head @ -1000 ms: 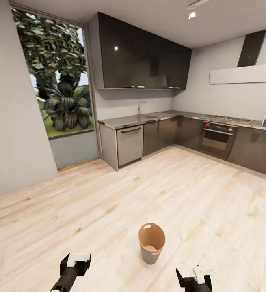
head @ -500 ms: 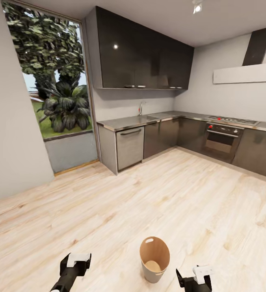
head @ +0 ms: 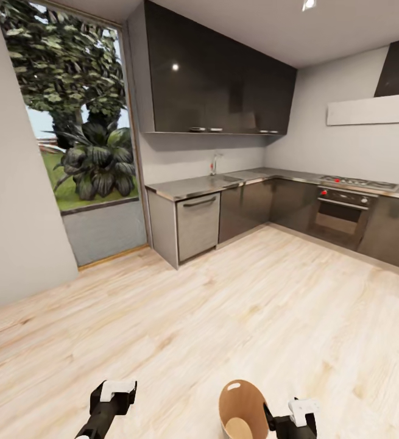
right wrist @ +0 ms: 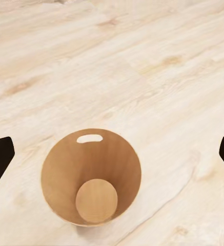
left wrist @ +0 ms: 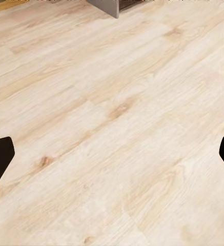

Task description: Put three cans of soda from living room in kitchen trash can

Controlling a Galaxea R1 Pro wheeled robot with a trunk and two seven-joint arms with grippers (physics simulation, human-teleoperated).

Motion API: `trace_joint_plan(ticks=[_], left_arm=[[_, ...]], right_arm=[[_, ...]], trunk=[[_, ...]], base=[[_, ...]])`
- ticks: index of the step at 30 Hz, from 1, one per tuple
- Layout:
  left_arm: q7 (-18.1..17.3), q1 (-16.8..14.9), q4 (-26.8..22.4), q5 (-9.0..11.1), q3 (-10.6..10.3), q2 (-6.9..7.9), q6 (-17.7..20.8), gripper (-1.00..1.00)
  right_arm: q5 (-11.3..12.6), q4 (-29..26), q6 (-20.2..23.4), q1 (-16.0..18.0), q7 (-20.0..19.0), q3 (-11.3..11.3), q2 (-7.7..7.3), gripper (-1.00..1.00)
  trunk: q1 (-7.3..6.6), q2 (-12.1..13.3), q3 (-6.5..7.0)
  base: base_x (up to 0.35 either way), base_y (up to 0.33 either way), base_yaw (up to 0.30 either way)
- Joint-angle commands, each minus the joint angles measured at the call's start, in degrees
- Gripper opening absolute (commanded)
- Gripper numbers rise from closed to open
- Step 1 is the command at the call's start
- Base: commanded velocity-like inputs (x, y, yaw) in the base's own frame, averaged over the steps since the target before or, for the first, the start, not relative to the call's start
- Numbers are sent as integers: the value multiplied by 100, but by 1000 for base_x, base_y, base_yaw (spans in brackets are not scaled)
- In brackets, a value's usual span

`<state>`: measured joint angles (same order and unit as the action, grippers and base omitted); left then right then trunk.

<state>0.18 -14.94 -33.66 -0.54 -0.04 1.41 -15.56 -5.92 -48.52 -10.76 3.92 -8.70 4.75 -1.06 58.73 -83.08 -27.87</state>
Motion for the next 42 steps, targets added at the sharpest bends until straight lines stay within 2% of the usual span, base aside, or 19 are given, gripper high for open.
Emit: trace_joint_plan(ticks=[1,16,20,24,25,27,28,29,30,31,32,34,39,40,41,42], left_arm=[[0,0,0,0,1,0,0,100],[0,0,0,5,-3,0,-8,100],[0,0,0,1,-4,0,-9,100],[0,0,0,-3,-1,0,-9,100],[0,0,0,-3,-1,0,-9,100],[0,1,0,-6,1,0,-9,100],[0,1,0,-6,1,0,-9,100],[-4,0,0,-7,0,0,-7,100],[-5,0,0,-7,-1,0,-6,100],[-3,0,0,-9,-3,0,-4,100],[-3,0,0,-8,-1,0,-3,100],[-6,0,-3,6,-3,0,-1,100],[-16,0,-12,19,-1,0,0,100],[-18,0,-11,19,-2,0,1,100],[-23,0,-17,22,-3,0,2,100],[-27,0,-24,23,-4,0,2,100]], right_arm=[[1,0,-7,1,0,0,0,100],[17,-27,-1,4,-20,46,-18,100],[22,-190,282,15,-42,42,4,100],[21,-537,1320,103,-64,22,26,100],[21,-537,1320,103,-64,22,26,100],[26,-887,2447,397,-87,6,34,100],[30,-943,2663,495,-90,5,35,100],[34,-1049,3241,824,-98,2,33,100],[33,-1071,3452,936,-99,2,32,100],[32,-1102,3932,1165,-102,1,23,100],[33,-1112,4181,1284,-102,1,17,100],[30,-1120,5064,1788,-104,0,-6,100],[25,-866,6241,2619,-108,6,-33,100],[24,-737,6430,2763,-111,6,-38,100],[23,-362,6723,3086,-111,7,-50,100],[23,-116,6822,3264,-104,7,-61,100]], trunk=[[0,0,0],[0,0,0],[0,0,0],[0,0,0],[0,0,0],[0,0,0],[0,0,0],[0,0,0],[0,0,0],[0,0,0],[0,0,0],[0,0,0],[0,0,0],[0,0,0],[0,0,0],[0,0,0]], base=[[227,32,0],[90,6,0],[4,0,0],[2,0,0],[1,0,0],[0,0,0],[0,0,0],[0,0,0],[0,0,0],[0,0,0],[0,0,0],[0,0,0],[0,0,0],[0,0,0],[0,0,0],[0,0,0]])
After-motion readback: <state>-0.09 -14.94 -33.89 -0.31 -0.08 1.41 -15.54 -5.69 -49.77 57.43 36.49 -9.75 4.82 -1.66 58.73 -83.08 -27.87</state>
